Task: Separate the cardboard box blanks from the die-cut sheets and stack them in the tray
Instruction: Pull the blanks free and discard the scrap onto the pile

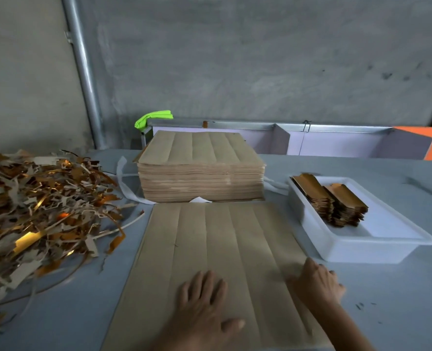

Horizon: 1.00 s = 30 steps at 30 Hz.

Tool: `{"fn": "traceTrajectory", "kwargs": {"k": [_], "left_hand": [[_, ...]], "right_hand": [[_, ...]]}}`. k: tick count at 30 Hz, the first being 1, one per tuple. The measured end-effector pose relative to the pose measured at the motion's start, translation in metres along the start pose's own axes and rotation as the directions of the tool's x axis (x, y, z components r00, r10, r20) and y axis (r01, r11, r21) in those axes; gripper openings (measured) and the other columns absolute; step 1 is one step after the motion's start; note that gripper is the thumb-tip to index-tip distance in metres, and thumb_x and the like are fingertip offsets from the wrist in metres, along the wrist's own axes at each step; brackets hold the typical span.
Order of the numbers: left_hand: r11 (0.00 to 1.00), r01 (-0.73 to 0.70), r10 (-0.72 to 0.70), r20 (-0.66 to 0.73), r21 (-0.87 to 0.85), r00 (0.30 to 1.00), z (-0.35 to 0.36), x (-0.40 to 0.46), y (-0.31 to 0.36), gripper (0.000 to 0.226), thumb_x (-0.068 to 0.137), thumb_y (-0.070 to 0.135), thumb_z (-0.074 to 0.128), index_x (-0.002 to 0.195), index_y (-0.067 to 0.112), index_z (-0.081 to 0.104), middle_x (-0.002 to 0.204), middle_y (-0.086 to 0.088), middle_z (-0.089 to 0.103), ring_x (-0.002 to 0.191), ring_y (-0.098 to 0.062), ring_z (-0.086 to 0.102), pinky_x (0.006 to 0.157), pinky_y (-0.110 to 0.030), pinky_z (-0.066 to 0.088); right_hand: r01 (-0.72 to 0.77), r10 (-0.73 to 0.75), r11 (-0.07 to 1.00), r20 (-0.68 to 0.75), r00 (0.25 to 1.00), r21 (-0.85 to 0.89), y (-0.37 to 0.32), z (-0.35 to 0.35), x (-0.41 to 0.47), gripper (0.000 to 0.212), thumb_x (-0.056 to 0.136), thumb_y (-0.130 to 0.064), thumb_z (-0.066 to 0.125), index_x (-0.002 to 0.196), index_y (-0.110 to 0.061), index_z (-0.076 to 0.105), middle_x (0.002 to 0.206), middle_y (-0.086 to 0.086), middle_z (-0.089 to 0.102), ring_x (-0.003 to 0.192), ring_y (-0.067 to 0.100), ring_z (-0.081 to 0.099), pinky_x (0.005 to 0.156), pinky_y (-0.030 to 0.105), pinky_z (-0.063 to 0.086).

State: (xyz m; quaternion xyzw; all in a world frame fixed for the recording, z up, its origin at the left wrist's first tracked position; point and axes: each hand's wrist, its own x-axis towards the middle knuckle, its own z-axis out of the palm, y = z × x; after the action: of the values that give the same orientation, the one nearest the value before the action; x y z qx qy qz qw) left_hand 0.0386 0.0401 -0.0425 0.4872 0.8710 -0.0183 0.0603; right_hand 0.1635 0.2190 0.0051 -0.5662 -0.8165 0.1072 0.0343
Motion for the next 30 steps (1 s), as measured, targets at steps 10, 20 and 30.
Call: {"fn": "traceTrajectory", "kwargs": {"k": [10,20,30], "left_hand": [[0.996,-0.006,0.029,-0.262,0.088,0.965,-0.014,-0.007,0.008,0.075,0.078,0.070,0.028,0.138,0.029,0.048,0.151,-0.008,0.030,0.136,-0.025,0.038,0.107,-0.043,0.024],[0.998,-0.056,0.066,-0.487,0.035,0.871,0.010,0.002,0.003,0.031,0.087,0.040,0.024,0.102,0.027,0.048,0.087,0.001,0.075,0.074,-0.017,0.073,0.072,-0.033,0.044],[0.999,-0.008,0.000,-0.176,-0.049,0.984,-0.010,-0.008,0.008,0.071,0.059,0.067,0.033,0.087,0.020,0.079,0.098,-0.010,0.073,0.084,-0.028,0.072,0.075,-0.033,0.031]], "right_hand": [[0.143,-0.140,0.989,-0.074,0.987,0.038,-0.001,-0.009,-0.008,0.007,0.097,-0.018,0.037,0.092,-0.018,0.043,0.100,0.001,0.059,0.096,0.019,0.057,0.077,0.027,0.043],[0.054,-0.061,0.970,0.020,0.998,0.236,0.010,-0.035,-0.003,0.034,0.084,-0.019,0.051,0.118,-0.020,0.047,0.116,0.008,0.060,0.103,0.026,0.057,0.076,0.031,0.044],[0.004,-0.023,0.871,0.032,0.999,0.491,0.032,-0.037,0.010,0.019,0.078,-0.007,0.070,0.063,-0.018,0.065,0.069,0.003,0.065,0.064,0.015,0.061,0.054,0.025,0.048]]}}
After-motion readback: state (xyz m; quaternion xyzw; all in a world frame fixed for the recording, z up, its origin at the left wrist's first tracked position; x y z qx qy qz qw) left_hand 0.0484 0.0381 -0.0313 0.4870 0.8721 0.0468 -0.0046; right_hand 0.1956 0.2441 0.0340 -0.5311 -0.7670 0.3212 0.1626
